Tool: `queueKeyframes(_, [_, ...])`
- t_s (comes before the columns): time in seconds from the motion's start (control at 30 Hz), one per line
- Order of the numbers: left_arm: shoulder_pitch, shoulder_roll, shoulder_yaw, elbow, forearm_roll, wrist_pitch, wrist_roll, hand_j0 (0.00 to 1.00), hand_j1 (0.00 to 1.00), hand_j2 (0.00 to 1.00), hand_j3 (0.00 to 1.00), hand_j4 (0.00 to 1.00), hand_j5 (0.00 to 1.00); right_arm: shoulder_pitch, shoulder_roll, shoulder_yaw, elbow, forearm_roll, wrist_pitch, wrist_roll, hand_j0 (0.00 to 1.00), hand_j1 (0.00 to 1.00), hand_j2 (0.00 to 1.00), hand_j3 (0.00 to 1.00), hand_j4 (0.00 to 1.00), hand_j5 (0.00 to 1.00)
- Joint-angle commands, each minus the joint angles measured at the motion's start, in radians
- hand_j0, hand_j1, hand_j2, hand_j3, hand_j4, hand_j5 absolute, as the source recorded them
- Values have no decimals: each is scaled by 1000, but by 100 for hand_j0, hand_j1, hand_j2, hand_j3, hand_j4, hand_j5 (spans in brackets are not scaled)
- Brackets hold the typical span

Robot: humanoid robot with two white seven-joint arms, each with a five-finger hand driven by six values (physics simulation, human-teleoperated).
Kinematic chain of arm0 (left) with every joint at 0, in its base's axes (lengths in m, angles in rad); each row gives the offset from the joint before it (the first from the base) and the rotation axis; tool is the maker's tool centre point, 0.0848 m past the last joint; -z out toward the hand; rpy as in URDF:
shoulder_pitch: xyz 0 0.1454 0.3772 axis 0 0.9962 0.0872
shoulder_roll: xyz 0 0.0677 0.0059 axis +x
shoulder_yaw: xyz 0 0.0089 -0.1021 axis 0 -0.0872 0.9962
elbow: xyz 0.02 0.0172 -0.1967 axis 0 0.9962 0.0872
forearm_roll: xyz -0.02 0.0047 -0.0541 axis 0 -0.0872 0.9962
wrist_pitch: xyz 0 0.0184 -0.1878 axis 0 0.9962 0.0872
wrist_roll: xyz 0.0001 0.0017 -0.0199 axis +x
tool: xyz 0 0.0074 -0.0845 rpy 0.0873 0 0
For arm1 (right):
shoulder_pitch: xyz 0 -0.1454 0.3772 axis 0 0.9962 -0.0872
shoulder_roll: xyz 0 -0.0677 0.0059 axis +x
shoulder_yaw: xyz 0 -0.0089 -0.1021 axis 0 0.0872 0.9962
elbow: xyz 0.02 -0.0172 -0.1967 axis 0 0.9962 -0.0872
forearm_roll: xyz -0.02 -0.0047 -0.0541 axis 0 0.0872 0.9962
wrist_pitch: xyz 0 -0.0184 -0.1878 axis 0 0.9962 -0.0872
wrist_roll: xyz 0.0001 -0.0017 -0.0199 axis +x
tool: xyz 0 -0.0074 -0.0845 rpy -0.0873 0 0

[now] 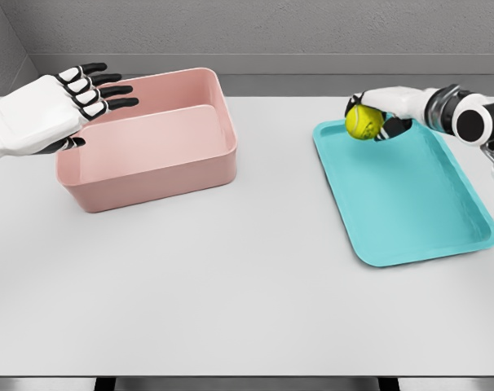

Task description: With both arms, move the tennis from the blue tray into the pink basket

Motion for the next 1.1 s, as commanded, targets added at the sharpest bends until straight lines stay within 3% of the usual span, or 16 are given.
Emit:
queueKeyframes(0.0, [0, 1, 1, 0, 7, -1, 1, 100, 100, 100, 100, 100, 100, 0, -1, -2, -113, 2, 26, 0, 50, 50, 50, 50, 50, 50])
queueKeyframes(0.27, [0, 1, 1, -1, 7, -1, 1, 100, 100, 100, 100, 100, 100, 51, -18, 3, -364, 2, 12, 0, 50, 50, 50, 50, 50, 50])
queueKeyframes(0.57, [0, 1, 1, -1, 7, -1, 1, 100, 100, 100, 100, 100, 100, 107, -3, 17, -366, 2, -194, 0, 50, 50, 50, 50, 50, 50])
queueKeyframes(0.9, [0, 1, 1, -5, 7, -1, 1, 100, 100, 100, 100, 100, 100, 132, 143, 55, -364, 2, -241, 0, 51, 51, 51, 51, 51, 51])
queueKeyframes(1.07, [0, 1, 1, -5, 7, -1, 1, 100, 100, 100, 100, 100, 100, 135, 146, 73, -364, 2, -237, 0, 51, 51, 51, 51, 51, 51])
